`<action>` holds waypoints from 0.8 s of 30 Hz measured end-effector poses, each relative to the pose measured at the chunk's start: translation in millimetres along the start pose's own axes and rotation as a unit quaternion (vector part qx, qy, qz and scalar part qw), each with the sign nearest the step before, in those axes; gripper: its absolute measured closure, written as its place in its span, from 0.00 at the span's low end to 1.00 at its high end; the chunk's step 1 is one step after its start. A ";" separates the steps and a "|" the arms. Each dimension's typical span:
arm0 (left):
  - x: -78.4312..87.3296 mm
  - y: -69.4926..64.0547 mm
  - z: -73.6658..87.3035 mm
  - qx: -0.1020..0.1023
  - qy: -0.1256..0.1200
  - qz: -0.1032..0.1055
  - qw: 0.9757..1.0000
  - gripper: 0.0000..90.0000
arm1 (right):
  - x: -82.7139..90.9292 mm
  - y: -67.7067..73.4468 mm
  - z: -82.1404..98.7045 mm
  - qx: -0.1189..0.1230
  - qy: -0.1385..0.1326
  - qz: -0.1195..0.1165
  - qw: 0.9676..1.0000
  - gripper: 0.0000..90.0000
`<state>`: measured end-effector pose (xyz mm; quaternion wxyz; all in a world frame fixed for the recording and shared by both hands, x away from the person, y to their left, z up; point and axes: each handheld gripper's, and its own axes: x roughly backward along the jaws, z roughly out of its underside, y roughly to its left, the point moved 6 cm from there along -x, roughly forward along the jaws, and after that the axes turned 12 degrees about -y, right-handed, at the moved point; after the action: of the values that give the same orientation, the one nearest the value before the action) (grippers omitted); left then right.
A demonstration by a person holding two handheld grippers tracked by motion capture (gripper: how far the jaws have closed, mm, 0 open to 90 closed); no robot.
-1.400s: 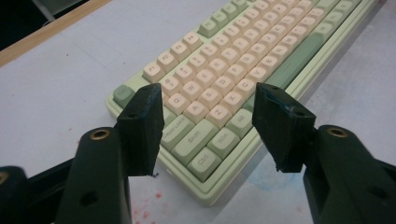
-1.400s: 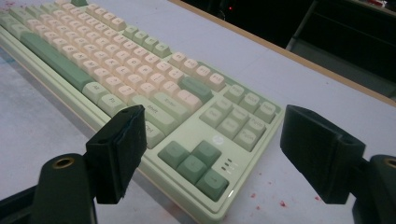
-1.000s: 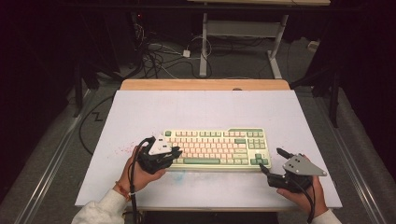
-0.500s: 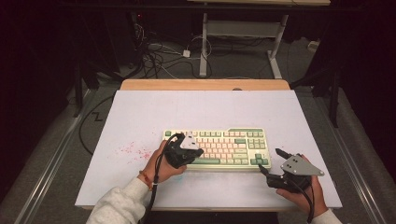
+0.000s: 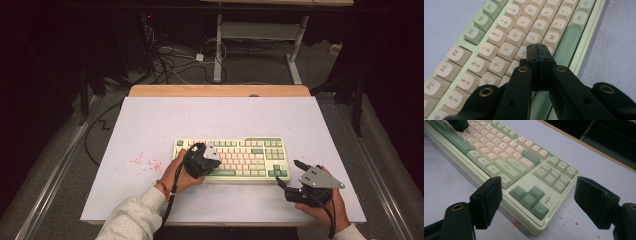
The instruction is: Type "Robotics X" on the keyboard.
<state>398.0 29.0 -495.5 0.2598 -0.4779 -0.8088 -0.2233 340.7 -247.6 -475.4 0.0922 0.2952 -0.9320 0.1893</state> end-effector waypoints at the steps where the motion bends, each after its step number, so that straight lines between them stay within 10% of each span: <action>1: 0.0 -0.2 0.1 -0.001 0.000 0.000 1.000 0.97 | -0.3 0.1 0.2 -0.001 0.000 -0.001 1.000 0.25; 17: 17.3 1.1 -3.3 -0.023 -0.028 -0.017 0.999 0.91 | 0.1 -0.1 0.3 0.000 0.002 -0.001 1.000 0.25; 24: 39.0 7.9 -4.4 -0.033 -0.068 -0.059 0.995 0.68 | -0.2 0.7 0.5 0.002 0.004 -0.003 1.000 0.25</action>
<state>390.1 55.4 -466.5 0.1748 -0.4517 -0.8437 -0.2314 340.4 -247.2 -476.1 0.0955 0.2980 -0.9302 0.1921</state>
